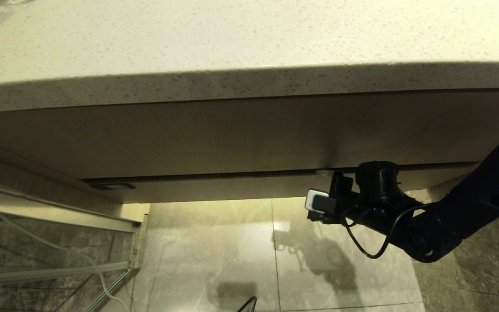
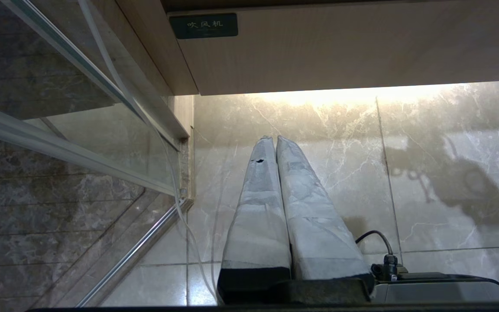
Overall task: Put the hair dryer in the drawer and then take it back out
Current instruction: Pull open the drawer
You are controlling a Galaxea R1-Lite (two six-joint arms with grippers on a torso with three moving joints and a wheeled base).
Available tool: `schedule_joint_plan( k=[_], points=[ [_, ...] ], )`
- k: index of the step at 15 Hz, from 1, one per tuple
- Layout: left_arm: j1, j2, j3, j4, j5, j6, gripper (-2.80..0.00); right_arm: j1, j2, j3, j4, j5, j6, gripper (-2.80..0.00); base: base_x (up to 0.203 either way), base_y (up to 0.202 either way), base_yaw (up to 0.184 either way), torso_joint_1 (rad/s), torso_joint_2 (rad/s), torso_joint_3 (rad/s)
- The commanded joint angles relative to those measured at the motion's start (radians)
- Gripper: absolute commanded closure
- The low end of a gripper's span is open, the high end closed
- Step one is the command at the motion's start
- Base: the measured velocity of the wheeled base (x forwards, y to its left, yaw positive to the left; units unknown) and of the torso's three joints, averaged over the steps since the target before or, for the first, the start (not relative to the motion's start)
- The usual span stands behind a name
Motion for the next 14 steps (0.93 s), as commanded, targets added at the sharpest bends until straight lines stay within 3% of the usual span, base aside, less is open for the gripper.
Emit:
schedule_joint_plan(
  k=[1, 14],
  points=[
    [0.000, 0.000, 0.000, 0.000, 0.000, -0.001, 0.00, 0.000, 0.000, 0.006, 0.021, 0.001, -0.006, -2.80, 0.000, 0.000, 0.000, 0.000, 0.00, 0.000],
    [0.000, 0.000, 0.000, 0.000, 0.000, -0.001, 0.00, -0.001, -0.042, 0.048, 0.084, -0.002, -0.009, -2.80, 0.000, 0.000, 0.000, 0.000, 0.00, 0.000]
  ],
)
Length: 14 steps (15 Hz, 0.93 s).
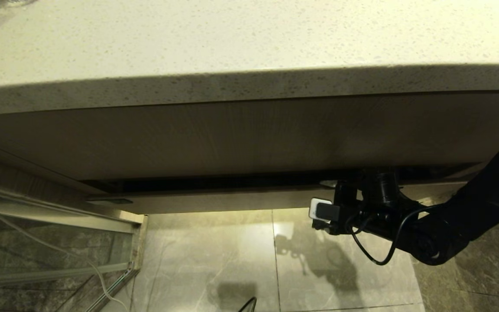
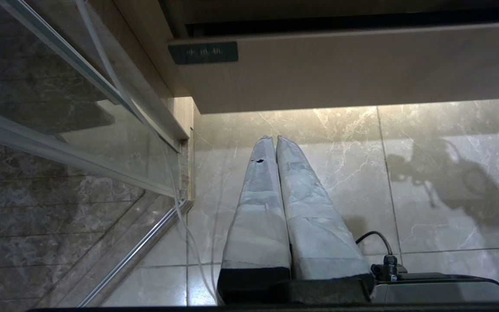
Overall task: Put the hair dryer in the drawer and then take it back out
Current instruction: Pull open the drawer
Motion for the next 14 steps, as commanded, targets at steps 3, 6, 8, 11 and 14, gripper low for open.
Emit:
schedule_joint_plan(
  k=[3, 6, 8, 11, 14],
  points=[
    [0.000, 0.000, 0.000, 0.000, 0.000, -0.001, 0.00, 0.003, -0.010, -0.004, 0.011, 0.002, -0.010, -2.80, 0.000, 0.000, 0.000, 0.000, 0.00, 0.000],
    [0.000, 0.000, 0.000, 0.000, 0.000, -0.001, 0.00, 0.002, -0.030, -0.023, 0.084, 0.004, -0.017, -2.80, 0.000, 0.000, 0.000, 0.000, 0.00, 0.000],
    [0.000, 0.000, 0.000, 0.000, 0.000, -0.001, 0.00, -0.002, -0.054, -0.011, 0.116, 0.001, -0.030, -2.80, 0.000, 0.000, 0.000, 0.000, 0.00, 0.000],
    [0.000, 0.000, 0.000, 0.000, 0.000, -0.001, 0.00, -0.009, -0.087, -0.007, 0.174, -0.025, -0.064, -2.80, 0.000, 0.000, 0.000, 0.000, 0.00, 0.000],
    [0.000, 0.000, 0.000, 0.000, 0.000, 0.000, 0.00, -0.009, -0.141, 0.007, 0.240, -0.064, -0.076, -2.80, 0.000, 0.000, 0.000, 0.000, 0.00, 0.000]
  ],
)
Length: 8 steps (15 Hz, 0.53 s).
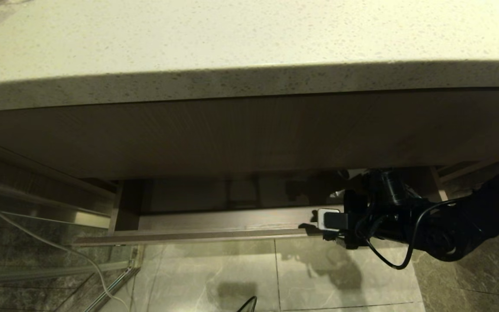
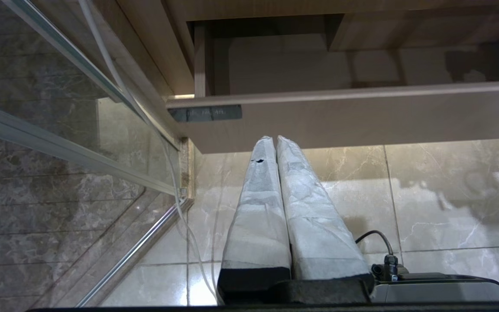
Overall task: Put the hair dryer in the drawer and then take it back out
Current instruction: Pull open the drawer
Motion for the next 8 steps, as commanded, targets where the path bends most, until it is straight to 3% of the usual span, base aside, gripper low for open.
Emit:
schedule_joint_plan(
  k=[1, 8],
  points=[
    [0.000, 0.000, 0.000, 0.000, 0.001, -0.001, 0.00, 0.003, -0.081, 0.016, 0.059, -0.032, -0.026, -2.80, 0.000, 0.000, 0.000, 0.000, 0.00, 0.000],
    [0.000, 0.000, 0.000, 0.000, 0.001, -0.001, 0.00, 0.000, -0.296, 0.165, 0.138, -0.057, -0.056, -2.80, 0.000, 0.000, 0.000, 0.000, 0.00, 0.000]
  ],
)
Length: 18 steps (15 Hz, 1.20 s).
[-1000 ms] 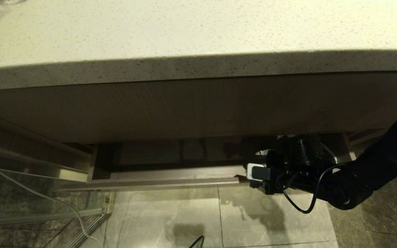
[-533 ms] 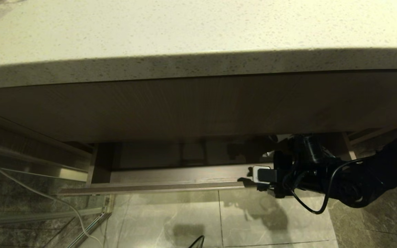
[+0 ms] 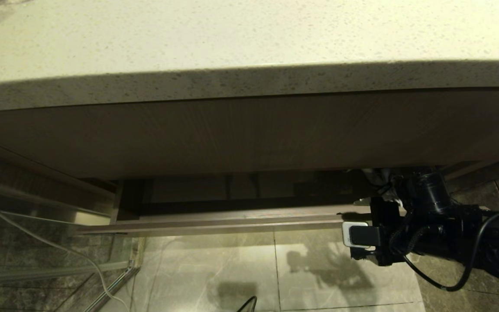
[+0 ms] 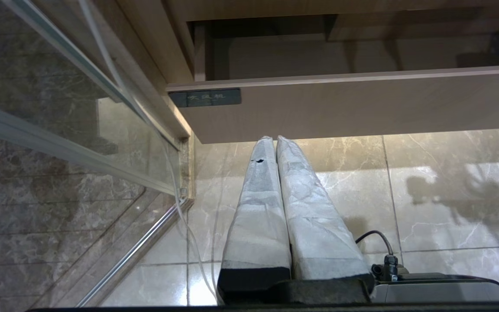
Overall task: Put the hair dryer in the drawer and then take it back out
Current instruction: Pull open the drawer
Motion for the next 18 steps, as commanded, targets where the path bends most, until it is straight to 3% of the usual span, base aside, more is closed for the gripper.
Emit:
schedule_joint_plan(
  k=[1, 3, 16, 17, 18],
  points=[
    [0.000, 0.000, 0.000, 0.000, 0.000, -0.001, 0.00, 0.000, -0.070, 0.021, 0.008, -0.014, -0.007, -2.80, 0.000, 0.000, 0.000, 0.000, 0.00, 0.000],
    [0.000, 0.000, 0.000, 0.000, 0.000, -0.001, 0.00, 0.000, -0.091, 0.022, 0.021, -0.047, -0.005, -2.80, 0.000, 0.000, 0.000, 0.000, 0.00, 0.000],
    [0.000, 0.000, 0.000, 0.000, 0.000, -0.001, 0.00, -0.010, -0.193, 0.043, 0.013, -0.057, 0.024, -2.80, 0.000, 0.000, 0.000, 0.000, 0.00, 0.000],
    [0.000, 0.000, 0.000, 0.000, 0.000, 0.000, 0.00, -0.019, -0.213, 0.041, 0.023, -0.055, 0.022, 0.00, 0.000, 0.000, 0.000, 0.000, 0.00, 0.000],
    [0.000, 0.000, 0.000, 0.000, 0.000, -0.001, 0.00, -0.026, -0.235, 0.048, 0.036, -0.055, 0.020, 0.00, 0.000, 0.000, 0.000, 0.000, 0.00, 0.000]
  ],
)
